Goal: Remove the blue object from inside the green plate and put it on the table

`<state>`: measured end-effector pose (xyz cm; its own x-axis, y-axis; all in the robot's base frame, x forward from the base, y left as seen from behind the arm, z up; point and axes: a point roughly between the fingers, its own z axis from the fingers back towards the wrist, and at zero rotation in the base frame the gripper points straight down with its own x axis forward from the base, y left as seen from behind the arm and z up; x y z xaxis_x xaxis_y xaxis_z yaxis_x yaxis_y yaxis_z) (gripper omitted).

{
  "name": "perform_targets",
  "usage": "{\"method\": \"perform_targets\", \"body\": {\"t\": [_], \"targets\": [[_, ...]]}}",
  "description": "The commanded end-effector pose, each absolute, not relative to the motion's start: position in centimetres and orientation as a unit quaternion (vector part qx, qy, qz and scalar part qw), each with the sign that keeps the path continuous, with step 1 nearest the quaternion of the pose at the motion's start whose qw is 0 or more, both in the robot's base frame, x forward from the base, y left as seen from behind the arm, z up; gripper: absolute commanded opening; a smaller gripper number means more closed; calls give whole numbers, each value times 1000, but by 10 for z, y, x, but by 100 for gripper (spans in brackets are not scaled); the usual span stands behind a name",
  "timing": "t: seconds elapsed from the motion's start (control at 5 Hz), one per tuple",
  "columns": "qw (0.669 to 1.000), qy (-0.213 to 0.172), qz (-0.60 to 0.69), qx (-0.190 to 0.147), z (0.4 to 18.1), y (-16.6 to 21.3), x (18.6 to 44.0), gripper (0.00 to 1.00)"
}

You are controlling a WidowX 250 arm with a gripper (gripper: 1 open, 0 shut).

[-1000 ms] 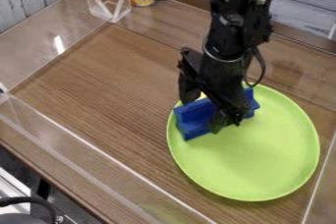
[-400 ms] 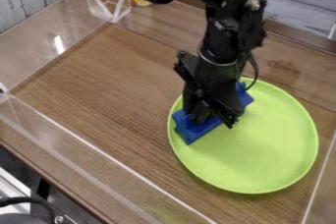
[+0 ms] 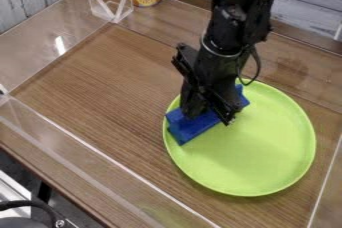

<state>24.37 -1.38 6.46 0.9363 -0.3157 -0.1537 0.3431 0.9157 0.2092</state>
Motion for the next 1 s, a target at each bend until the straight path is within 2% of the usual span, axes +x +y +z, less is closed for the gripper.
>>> {"method": "perform_targets", "body": {"t": [0.0,0.4,0.6,0.8], "targets": [[973,44,-179,135,90,-10,250,0],[972,49,-180,140,105,-2,253,0],[972,49,-181,139,104,0,253,100],[972,50,-183,138,104,3,253,0]]}}
